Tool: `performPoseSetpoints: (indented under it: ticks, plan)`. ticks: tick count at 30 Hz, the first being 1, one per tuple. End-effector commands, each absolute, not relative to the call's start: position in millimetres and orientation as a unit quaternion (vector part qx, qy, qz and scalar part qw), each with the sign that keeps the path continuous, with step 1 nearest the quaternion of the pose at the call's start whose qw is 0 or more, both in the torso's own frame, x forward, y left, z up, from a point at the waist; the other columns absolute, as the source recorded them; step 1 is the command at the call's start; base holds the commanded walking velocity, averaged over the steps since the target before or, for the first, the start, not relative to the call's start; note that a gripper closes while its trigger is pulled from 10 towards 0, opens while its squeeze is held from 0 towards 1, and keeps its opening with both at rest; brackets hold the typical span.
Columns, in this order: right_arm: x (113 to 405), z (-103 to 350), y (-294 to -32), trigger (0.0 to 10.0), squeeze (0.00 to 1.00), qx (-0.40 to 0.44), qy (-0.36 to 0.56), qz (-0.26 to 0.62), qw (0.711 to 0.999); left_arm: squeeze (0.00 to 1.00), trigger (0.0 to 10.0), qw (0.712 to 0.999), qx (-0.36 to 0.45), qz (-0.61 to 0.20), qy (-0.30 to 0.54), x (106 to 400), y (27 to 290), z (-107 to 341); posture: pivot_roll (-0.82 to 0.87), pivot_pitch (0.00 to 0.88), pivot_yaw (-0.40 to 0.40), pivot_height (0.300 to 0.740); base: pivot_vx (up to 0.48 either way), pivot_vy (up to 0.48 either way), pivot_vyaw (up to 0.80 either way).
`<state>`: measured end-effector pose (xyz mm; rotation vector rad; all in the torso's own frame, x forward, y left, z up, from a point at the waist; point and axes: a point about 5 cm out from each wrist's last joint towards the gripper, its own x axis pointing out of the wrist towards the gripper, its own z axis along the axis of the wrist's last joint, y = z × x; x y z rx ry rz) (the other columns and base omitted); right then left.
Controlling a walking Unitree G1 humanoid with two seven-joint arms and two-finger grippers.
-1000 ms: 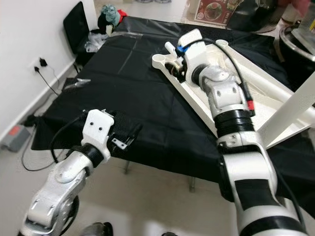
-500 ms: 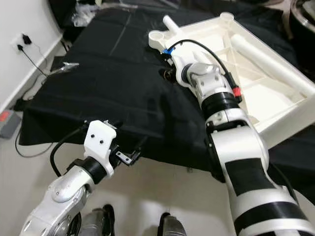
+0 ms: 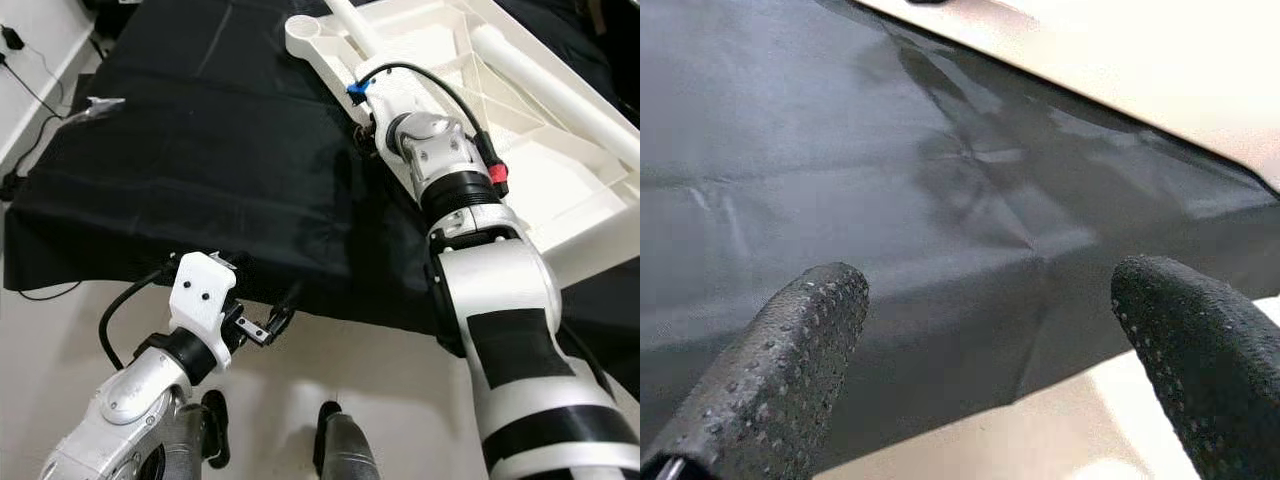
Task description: Building children table
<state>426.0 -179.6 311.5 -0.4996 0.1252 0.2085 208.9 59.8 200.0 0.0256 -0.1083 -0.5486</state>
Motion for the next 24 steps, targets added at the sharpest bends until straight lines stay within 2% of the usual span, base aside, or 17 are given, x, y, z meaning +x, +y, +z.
performPoseSetpoints:
  ticks: [1,4,8,10,16,17,18,19,24]
  plan:
    - [426,308,-183,10.0,0.00,-0.252,0.072,0.108,0.959,0.00,10.0,0.960,0.007,-0.277,-0.044,204,57,198,0.09,0.388,-0.082,0.740,0.000,0.000,0.00]
    - [425,292,-172,10.0,0.00,-0.259,0.107,0.155,0.947,0.00,10.0,0.960,0.007,-0.277,-0.043,205,57,198,0.09,0.388,-0.082,0.740,0.000,0.000,0.00]
    - [425,285,-168,10.0,0.00,-0.264,0.121,0.172,0.941,0.00,10.0,0.960,0.008,-0.277,-0.043,205,57,198,0.08,0.382,-0.086,0.740,0.000,0.000,0.00]
    - [423,274,-162,10.0,0.00,-0.282,0.147,0.203,0.926,0.00,10.0,0.960,0.007,-0.276,-0.043,205,57,198,0.08,0.378,-0.091,0.740,0.000,0.000,0.00]
    - [423,271,-161,10.0,0.00,-0.299,0.153,0.205,0.920,0.00,10.0,0.960,0.007,-0.275,-0.043,204,57,198,0.08,0.377,-0.094,0.740,0.000,0.000,0.00]
    - [423,271,-160,1.5,0.00,-0.305,0.156,0.208,0.916,0.00,10.0,0.961,0.007,-0.274,-0.043,204,57,198,0.07,0.378,-0.096,0.740,0.000,0.000,0.00]
    - [423,271,-160,1.5,0.00,-0.305,0.156,0.208,0.916,0.00,10.0,0.961,0.007,-0.274,-0.043,204,57,198,0.07,0.378,-0.096,0.740,0.000,0.000,0.00]
    - [423,271,-157,0.0,0.00,-0.318,0.158,0.223,0.908,0.00,10.0,0.961,0.006,-0.272,-0.043,205,57,199,0.07,0.380,-0.101,0.740,0.000,0.000,0.00]
    - [421,274,-150,0.0,0.00,-0.316,0.157,0.277,0.894,0.00,10.0,0.963,0.008,-0.266,-0.042,205,58,198,0.07,0.389,-0.109,0.740,0.000,0.000,0.00]
